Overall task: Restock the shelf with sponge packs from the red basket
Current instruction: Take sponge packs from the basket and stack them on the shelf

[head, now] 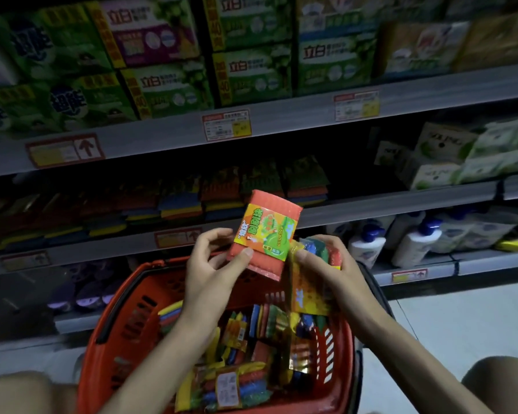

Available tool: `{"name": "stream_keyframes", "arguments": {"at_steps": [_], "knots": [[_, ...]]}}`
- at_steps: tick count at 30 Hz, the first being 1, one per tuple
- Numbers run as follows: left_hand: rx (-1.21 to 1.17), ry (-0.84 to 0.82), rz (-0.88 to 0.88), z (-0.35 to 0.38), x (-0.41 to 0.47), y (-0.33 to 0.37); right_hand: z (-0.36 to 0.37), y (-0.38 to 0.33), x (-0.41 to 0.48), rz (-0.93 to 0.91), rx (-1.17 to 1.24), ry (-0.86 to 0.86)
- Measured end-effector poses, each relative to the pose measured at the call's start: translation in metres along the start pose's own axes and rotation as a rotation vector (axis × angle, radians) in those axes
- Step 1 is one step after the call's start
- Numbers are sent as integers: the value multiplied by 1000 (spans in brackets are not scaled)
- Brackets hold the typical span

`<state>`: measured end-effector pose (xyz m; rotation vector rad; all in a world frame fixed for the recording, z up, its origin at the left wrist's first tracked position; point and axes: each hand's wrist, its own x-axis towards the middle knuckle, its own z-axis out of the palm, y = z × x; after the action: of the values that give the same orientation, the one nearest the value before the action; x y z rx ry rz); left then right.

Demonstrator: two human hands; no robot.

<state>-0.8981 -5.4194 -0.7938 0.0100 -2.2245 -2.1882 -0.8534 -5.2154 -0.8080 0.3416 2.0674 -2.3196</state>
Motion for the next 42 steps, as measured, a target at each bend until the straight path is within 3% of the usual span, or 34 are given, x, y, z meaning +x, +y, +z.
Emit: {"name": "stream_keyframes", "arguments": {"at_steps": [11, 18, 26, 35, 42], "knots": [[-83, 95, 88, 86, 22, 18, -57, -29, -18, -164, 35, -158], [-159, 134, 69, 138, 24, 18, -89, -28, -27, -179, -7, -122], [-109, 65, 115, 193, 29, 10, -125, -35, -18, -126, 50, -160], [89, -67, 169, 217, 37, 0, -148, -33, 31, -245, -3, -36], [85, -60, 85, 225, 60, -5, -152, -35, 69, -316, -3, -76]]}}
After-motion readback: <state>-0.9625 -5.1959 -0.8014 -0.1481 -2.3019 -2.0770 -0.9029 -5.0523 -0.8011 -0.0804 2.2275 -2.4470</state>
